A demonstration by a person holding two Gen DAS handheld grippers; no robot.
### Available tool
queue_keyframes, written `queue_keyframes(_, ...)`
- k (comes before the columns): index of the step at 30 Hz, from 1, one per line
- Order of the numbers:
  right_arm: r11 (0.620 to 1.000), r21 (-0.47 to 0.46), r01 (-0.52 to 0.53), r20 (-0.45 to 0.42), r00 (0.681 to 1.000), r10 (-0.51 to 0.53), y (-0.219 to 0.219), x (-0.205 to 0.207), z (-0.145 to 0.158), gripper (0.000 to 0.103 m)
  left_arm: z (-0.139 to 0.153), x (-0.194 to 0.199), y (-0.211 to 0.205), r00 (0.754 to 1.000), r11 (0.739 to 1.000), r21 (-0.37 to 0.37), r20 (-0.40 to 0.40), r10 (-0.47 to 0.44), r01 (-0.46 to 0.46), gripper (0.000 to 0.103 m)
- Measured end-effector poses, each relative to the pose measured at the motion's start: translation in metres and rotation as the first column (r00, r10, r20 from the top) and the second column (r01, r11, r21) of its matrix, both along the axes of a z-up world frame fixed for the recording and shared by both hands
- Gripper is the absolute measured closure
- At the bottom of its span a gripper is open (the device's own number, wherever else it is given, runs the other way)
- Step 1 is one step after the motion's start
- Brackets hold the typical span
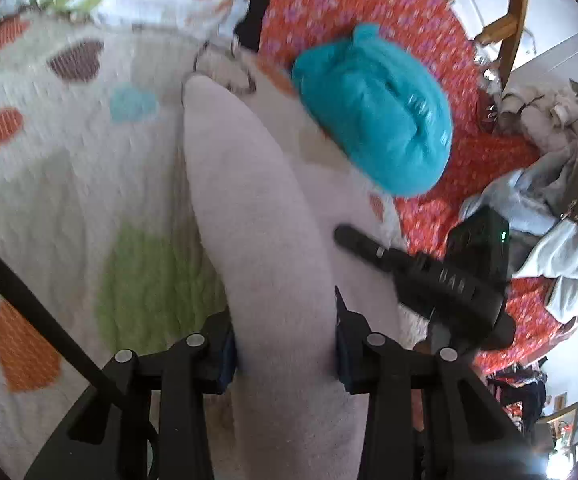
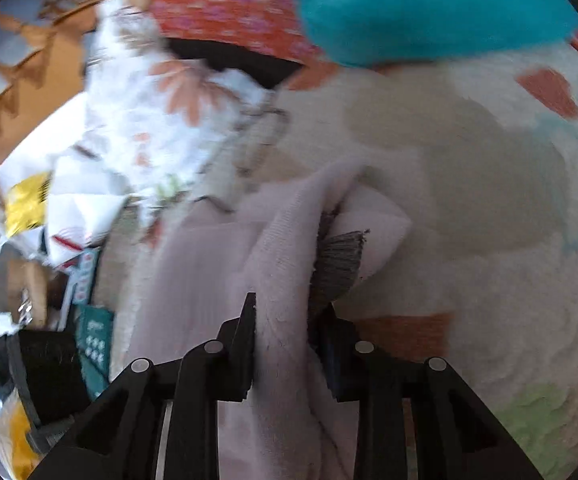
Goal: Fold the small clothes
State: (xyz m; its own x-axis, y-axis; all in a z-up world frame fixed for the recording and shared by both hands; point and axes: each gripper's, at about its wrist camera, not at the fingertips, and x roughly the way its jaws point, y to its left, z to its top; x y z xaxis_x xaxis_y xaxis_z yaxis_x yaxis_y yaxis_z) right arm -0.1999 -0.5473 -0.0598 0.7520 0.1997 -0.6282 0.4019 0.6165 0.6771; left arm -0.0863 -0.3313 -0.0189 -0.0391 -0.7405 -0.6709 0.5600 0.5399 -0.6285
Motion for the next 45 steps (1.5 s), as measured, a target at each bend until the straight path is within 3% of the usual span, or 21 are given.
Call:
queue_keyframes(2, 0.998, -0.063, -0.024, -0.042, 0.999, 0.022, 0.009, 0.009, -0.002, 0.07, -0.002, 0.001, 0.0, 0.998, 0.997, 0.067, 0.051, 0.022, -0.025, 0.064)
queue_keyframes(4, 0.991, -0.137, -0.007, -0.143, 0.99, -0.013, 0.011, 0.013, -0.012, 0.054, -0.017, 0.001, -0.005, 0.998, 0.981, 0.191, 0.063, 0.026, -0.038, 0.061)
queue_keyframes(5, 0.989, -0.148, 0.003, -0.167, 0.986, -0.028, 0.009, 0.011, -0.016, 0.051, -0.025, 0.0, -0.005, 0.998, 0.971, 0.236, 0.059, 0.021, -0.035, 0.061)
queue_keyframes(7, 0.988, -0.155, 0.03, -0.155, 0.986, -0.054, 0.003, 0.002, -0.008, 0.05, -0.024, -0.001, 0.004, 0.997, 0.971, 0.235, 0.07, 0.019, -0.036, 0.06)
queue_keyframes(11, 0.959, -0.269, 0.086, -0.07, 0.992, -0.109, 0.008, -0.026, 0.03, 0.051, -0.011, -0.009, 0.036, 0.988, 0.98, 0.194, 0.156, 0.017, -0.048, 0.06)
queue_keyframes(13, 0.978, -0.204, 0.031, -0.02, 0.999, -0.036, 0.015, -0.035, 0.04, 0.065, -0.014, -0.015, 0.045, 0.988, 0.978, 0.204, 0.156, 0.003, -0.035, 0.06)
queue_keyframes(15, 0.991, -0.131, -0.042, -0.004, 0.999, 0.042, 0.027, -0.04, 0.041, 0.067, -0.027, -0.022, 0.051, 0.992, 0.972, 0.234, 0.125, -0.016, -0.014, 0.06)
queue_keyframes(18, 0.976, -0.179, -0.126, -0.081, 0.99, 0.112, 0.054, -0.05, 0.038, 0.067, -0.046, -0.026, 0.064, 0.995, 0.963, 0.269, 0.097, -0.023, -0.004, 0.06)
queue_keyframes(22, 0.942, -0.289, -0.172, -0.176, 0.976, 0.124, 0.08, -0.072, 0.03, 0.061, -0.042, -0.033, 0.067, 0.991, 0.965, 0.263, 0.129, -0.035, 0.0, 0.059)
queue_keyframes(26, 0.933, -0.291, -0.213, -0.21, 0.965, 0.155, 0.096, -0.082, 0.009, 0.057, -0.041, -0.036, 0.067, 0.99, 0.962, 0.273, 0.139, -0.031, -0.008, 0.059)
queue_keyframes(28, 0.931, -0.275, -0.242, -0.243, 0.954, 0.176, 0.101, -0.08, -0.001, 0.092, -0.04, -0.038, 0.066, 0.989, 0.96, 0.28, 0.143, -0.029, -0.012, 0.059)
queue_keyframes(31, 0.946, -0.237, -0.219, -0.164, 0.969, 0.183, 0.092, -0.097, 0.021, 0.094, -0.037, -0.043, 0.065, 0.989, 0.958, 0.287, 0.145, -0.022, -0.021, 0.059)
queue_keyframes(33, 0.937, -0.281, -0.209, -0.174, 0.971, 0.164, 0.091, -0.11, 0.03, 0.094, -0.038, -0.045, 0.066, 0.992, 0.956, 0.293, 0.122, -0.031, -0.006, 0.057)
queue_keyframes(35, 0.939, -0.267, -0.215, -0.235, 0.96, 0.152, 0.087, -0.116, 0.018, 0.095, -0.041, -0.048, 0.066, 0.992, 0.953, 0.302, 0.119, -0.044, 0.006, 0.056)
queue_keyframes(38, 0.922, -0.226, -0.314, -0.369, 0.904, 0.217, 0.087, -0.111, -0.009, 0.097, -0.033, -0.047, 0.07, 0.991, 0.955, 0.294, 0.109, -0.073, 0.038, 0.056)
queue_keyframes(39, 0.922, -0.23, -0.311, -0.359, 0.908, 0.217, 0.086, -0.112, -0.005, 0.097, -0.027, -0.045, 0.074, 0.993, 0.962, 0.27, 0.098, -0.073, 0.044, 0.056)
queue_keyframes(41, 0.928, -0.278, -0.248, -0.27, 0.947, 0.172, 0.077, -0.119, 0.02, 0.094, -0.012, -0.041, 0.085, 0.993, 0.977, 0.208, 0.095, -0.071, 0.05, 0.056)
queue_keyframes(44, 0.921, -0.383, -0.07, -0.121, 0.992, 0.025, 0.056, -0.125, 0.058, 0.09, 0.012, -0.034, 0.099, 0.987, 0.992, 0.125, 0.158, -0.021, 0.001, 0.05)
queue_keyframes(45, 0.924, -0.379, -0.042, -0.086, 0.996, 0.01, 0.053, -0.122, 0.062, 0.089, 0.016, -0.032, 0.099, 0.983, 0.994, 0.11, 0.182, 0.007, -0.027, 0.046)
